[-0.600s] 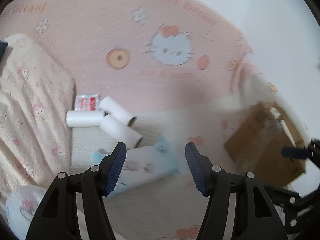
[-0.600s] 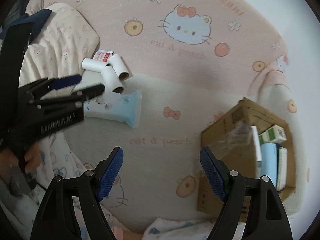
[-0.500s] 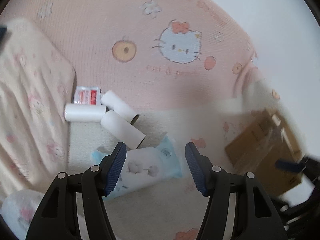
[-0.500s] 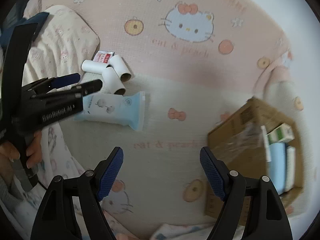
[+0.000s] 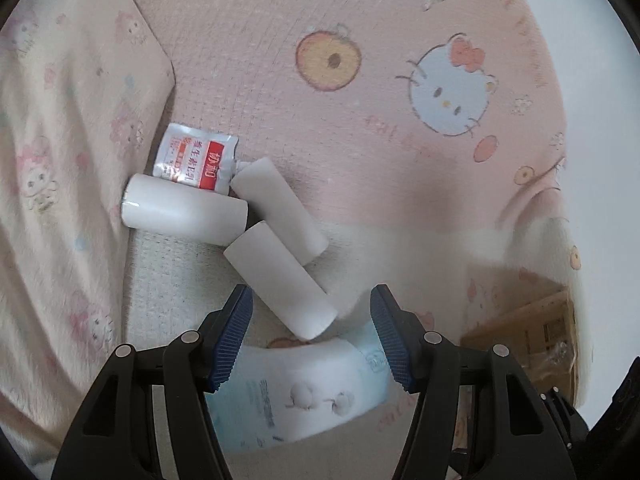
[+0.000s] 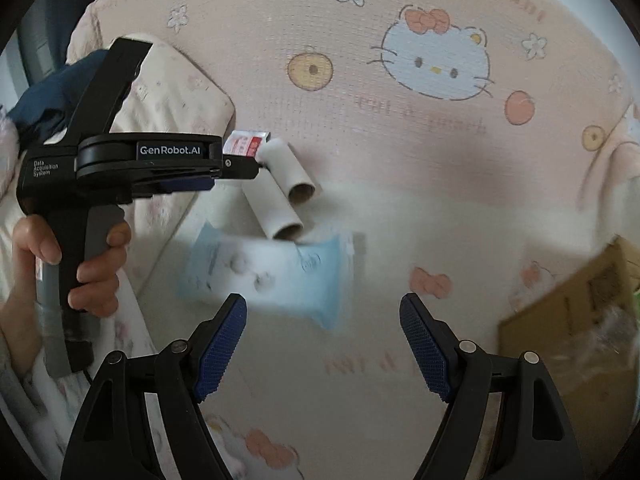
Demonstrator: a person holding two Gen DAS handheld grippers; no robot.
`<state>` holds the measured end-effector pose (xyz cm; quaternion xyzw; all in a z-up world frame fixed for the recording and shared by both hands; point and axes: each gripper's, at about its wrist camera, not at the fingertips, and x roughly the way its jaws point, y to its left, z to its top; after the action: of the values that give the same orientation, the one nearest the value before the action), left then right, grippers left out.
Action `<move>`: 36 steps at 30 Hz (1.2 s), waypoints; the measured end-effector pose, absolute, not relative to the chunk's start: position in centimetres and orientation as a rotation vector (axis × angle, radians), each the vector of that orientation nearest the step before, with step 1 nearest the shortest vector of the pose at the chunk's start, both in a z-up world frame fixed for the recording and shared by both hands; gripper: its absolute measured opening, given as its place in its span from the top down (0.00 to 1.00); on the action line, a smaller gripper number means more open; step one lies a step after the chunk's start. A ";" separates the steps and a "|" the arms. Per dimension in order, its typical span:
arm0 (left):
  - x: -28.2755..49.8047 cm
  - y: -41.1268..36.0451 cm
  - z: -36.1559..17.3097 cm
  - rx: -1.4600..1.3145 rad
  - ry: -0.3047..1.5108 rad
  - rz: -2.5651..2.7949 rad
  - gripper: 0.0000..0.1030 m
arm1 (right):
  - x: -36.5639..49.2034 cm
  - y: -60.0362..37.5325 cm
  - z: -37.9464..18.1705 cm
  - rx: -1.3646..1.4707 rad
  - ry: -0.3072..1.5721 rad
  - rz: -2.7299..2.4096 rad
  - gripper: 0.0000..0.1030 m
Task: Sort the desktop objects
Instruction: 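Move the right gripper toward the white paper rolls on the sheet, then close the right gripper on a white paper roll and lift it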
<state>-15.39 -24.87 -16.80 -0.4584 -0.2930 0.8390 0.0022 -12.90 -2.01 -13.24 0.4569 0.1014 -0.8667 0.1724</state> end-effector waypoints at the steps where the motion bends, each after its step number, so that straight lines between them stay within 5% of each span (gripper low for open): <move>1: -15.7 -25.0 -17.1 -1.449 -0.937 2.622 0.36 | -13.2 -2.1 -13.3 1.286 0.276 -2.456 0.25; 9: -17.1 -27.7 -20.4 -1.516 -1.253 2.457 0.37 | -18.0 -4.7 -15.8 1.325 0.254 -2.381 0.25; 16: -17.9 -27.2 -21.5 -1.574 -1.261 2.420 0.37 | -22.5 -5.6 -18.3 1.388 0.054 -2.306 0.25; 30: -18.2 -28.9 -24.5 -1.559 -1.544 2.305 0.48 | -25.6 -8.1 -22.2 1.405 0.283 -2.143 0.26; 36: -18.2 -29.1 -25.8 -1.527 -1.683 2.182 0.48 | -26.0 -8.0 -23.8 1.451 0.306 -2.079 0.46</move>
<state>-18.23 -29.07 -25.84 -0.4848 -0.5342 0.6925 -0.0047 -26.02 -7.99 -23.76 0.5438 0.1148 -0.7792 0.2897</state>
